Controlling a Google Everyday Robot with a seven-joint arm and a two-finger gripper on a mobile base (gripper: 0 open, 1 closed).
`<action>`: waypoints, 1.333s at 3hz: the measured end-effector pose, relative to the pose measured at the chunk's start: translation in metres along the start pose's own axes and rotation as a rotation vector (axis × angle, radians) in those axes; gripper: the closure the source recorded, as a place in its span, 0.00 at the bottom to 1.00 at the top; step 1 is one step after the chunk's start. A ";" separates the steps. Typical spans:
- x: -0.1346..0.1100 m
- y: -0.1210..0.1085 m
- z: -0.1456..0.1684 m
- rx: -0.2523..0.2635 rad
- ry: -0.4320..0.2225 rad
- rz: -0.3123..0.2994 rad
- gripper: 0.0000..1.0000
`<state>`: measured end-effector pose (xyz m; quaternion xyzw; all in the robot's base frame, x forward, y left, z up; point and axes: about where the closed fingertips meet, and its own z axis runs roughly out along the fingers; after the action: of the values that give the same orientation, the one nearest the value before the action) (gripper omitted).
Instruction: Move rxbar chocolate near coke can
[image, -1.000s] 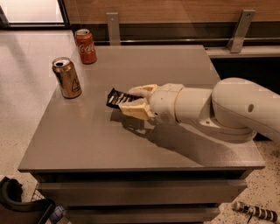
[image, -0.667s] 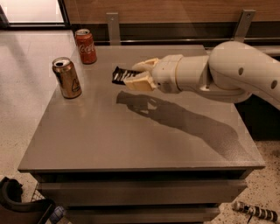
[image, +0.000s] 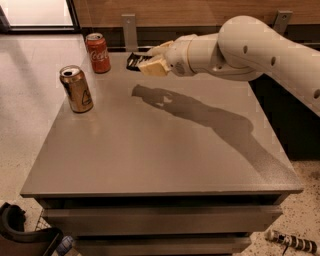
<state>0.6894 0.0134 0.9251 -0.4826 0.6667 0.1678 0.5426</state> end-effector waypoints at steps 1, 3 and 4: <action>0.005 -0.041 0.040 0.062 -0.001 0.092 1.00; 0.010 -0.061 0.088 0.103 -0.003 0.142 1.00; 0.014 -0.056 0.111 0.106 -0.039 0.167 0.97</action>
Offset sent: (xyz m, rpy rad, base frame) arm 0.1178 0.0265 -0.0157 0.0912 0.0620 -0.1742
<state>0.7992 0.0632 0.8902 -0.3923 0.7019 0.1863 0.5645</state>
